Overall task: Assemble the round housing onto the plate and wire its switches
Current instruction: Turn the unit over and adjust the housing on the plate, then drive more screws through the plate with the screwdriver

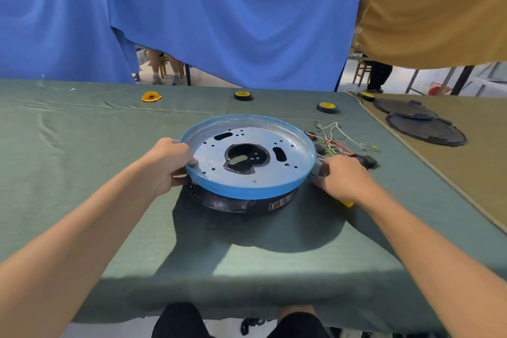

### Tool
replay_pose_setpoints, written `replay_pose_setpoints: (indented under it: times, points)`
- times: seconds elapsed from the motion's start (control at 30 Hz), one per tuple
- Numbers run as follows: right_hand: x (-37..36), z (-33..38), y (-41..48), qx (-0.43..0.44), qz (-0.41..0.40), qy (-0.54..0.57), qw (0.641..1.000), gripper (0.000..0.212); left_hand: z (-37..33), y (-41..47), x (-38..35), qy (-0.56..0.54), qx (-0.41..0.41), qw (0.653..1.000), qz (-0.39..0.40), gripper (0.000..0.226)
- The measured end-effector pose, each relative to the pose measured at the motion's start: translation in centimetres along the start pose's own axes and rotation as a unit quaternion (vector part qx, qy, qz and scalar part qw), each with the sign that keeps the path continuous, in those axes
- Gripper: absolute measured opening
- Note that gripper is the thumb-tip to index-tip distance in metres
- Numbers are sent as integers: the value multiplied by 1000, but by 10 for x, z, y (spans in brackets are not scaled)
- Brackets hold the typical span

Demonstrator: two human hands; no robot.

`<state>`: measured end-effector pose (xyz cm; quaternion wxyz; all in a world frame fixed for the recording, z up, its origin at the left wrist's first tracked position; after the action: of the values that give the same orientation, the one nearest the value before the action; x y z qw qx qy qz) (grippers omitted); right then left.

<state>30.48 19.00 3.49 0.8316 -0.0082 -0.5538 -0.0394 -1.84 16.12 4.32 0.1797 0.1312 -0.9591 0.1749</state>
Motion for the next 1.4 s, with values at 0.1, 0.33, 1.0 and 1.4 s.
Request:
replay_pose_setpoints:
  times: [0.1,0.33,1.0,1.4]
  points:
    - [2,-2,-7,-13,-7,-20,1000,21,2,-7,0,-15,4,1000,-8,31]
    - [52,8,-16,3,-162,92,982,10,5,-17,-1,-21,11,1000,-18,32]
    - [41,168,-18,244,12,313,918,11,5,12,-3,-33,-21,998,54,22]
    - [41,184,11,263,-65,392,879,21,5,31,-8,-76,-2,989,128,25]
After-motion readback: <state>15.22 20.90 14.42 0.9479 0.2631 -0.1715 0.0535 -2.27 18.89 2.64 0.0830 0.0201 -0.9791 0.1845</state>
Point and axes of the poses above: each hand's wrist, its own y-axis towards the middle knuckle, its own x-axis out of the back of the hand, z = x × y, the point moved 7 cm from there along y, towards the middle knuckle, and after that the axes turned 9 degrees about y, right-handed, at the moved point
